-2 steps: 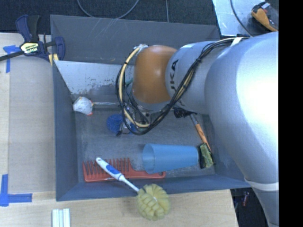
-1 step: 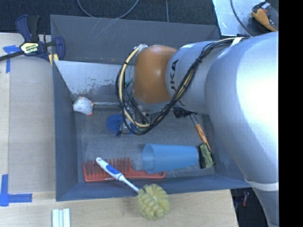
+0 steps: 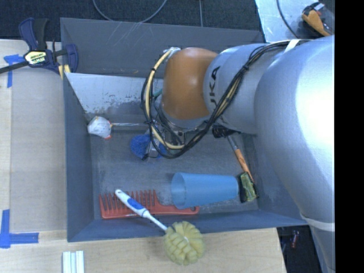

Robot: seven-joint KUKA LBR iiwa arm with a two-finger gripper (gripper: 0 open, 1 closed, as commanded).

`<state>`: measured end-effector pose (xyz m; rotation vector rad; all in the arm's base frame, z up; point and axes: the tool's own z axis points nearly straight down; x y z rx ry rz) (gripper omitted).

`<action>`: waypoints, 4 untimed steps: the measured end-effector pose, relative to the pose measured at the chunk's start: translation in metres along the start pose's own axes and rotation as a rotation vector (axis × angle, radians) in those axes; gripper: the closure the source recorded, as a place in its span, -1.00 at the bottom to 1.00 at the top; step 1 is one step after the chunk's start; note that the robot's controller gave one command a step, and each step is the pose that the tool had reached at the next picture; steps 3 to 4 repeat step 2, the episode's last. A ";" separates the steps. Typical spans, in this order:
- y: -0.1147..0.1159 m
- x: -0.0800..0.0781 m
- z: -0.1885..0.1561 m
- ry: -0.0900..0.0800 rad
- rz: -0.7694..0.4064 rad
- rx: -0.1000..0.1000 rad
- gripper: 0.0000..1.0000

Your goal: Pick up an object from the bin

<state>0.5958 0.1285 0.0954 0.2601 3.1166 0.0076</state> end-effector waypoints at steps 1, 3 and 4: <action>0.000 -0.001 -0.024 0.000 0.000 0.000 1.00; 0.000 -0.002 -0.046 -0.001 0.000 0.000 1.00; 0.000 -0.002 -0.046 -0.001 0.000 0.000 1.00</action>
Offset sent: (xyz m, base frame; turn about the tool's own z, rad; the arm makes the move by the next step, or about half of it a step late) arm 0.0009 -0.0001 0.0620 0.0002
